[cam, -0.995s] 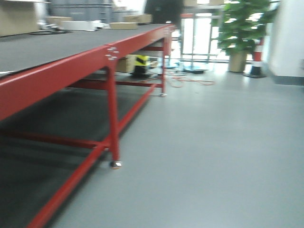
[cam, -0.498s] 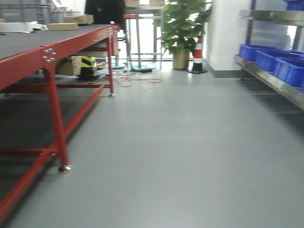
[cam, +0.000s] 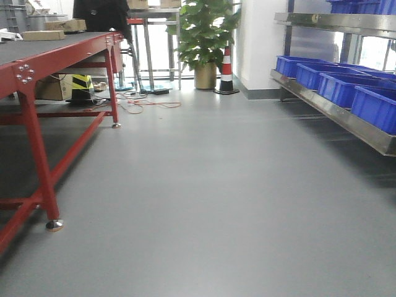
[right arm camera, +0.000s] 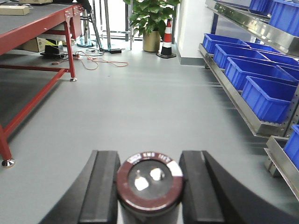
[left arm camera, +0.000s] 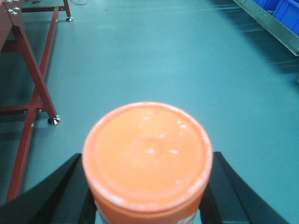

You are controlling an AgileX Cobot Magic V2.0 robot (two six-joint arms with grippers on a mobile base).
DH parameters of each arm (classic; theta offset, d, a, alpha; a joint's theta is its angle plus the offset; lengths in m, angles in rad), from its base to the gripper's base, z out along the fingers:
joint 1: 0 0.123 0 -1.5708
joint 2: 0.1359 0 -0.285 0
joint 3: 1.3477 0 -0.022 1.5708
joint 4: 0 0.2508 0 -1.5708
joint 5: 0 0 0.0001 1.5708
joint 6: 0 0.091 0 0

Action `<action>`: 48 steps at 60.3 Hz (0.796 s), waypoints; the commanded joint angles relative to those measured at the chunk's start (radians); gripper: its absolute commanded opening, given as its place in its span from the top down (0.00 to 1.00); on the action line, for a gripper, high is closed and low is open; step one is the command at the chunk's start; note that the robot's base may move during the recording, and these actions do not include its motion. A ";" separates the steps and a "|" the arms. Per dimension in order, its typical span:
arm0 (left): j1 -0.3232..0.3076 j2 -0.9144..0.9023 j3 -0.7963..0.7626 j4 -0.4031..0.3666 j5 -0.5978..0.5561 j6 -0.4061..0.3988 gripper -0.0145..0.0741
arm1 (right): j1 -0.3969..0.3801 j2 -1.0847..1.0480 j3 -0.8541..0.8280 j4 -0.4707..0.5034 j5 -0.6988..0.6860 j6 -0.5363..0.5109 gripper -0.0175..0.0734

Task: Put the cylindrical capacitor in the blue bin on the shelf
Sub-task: 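Drive the base past the red table toward the blue-bin shelf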

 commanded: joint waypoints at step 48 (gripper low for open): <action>-0.005 -0.017 -0.006 -0.001 -0.025 -0.001 0.96 | 0.001 -0.003 -0.006 -0.006 -0.031 -0.002 0.89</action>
